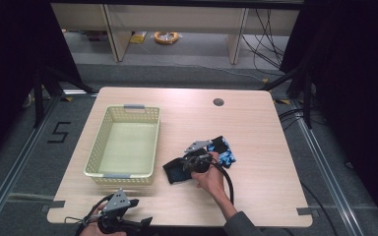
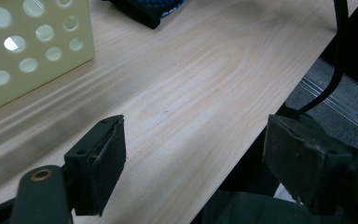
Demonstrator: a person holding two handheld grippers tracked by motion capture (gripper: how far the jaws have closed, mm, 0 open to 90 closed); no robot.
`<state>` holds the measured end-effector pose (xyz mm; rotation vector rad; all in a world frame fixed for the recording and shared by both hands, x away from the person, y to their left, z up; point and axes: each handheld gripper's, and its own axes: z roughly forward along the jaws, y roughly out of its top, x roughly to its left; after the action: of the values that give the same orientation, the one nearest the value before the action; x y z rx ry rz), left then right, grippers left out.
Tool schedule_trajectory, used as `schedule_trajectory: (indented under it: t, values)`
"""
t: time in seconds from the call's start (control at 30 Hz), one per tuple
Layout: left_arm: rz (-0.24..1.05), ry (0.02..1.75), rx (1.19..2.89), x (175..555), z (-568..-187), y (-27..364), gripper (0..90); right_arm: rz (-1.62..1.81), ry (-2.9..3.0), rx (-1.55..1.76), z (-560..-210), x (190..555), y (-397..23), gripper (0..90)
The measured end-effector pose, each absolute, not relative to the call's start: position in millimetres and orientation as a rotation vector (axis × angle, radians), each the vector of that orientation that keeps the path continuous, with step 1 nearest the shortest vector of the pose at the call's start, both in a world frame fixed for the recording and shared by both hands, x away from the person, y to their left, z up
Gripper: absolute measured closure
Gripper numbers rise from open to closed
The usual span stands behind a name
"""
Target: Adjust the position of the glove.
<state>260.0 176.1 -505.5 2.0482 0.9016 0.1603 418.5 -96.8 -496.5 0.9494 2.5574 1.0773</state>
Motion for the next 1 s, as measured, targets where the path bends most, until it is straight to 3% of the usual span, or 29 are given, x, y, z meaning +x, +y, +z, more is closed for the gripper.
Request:
schedule_trajectory:
  t: [0.43,0.7,1.0]
  values:
    - [0.178,0.889,2.076,261.3,-503.8,179.4,20.6,1.312,2.471,1.124,-460.4,363.0,-127.9,83.5]
    - [0.194,0.894,2.065,261.2,-504.9,178.4,20.5,1.282,2.5,1.172,-477.0,343.0,-132.8,83.1]
    - [0.154,0.925,2.028,258.9,-506.6,173.9,20.4,1.19,2.538,1.289,-510.2,350.7,-133.1,80.9]
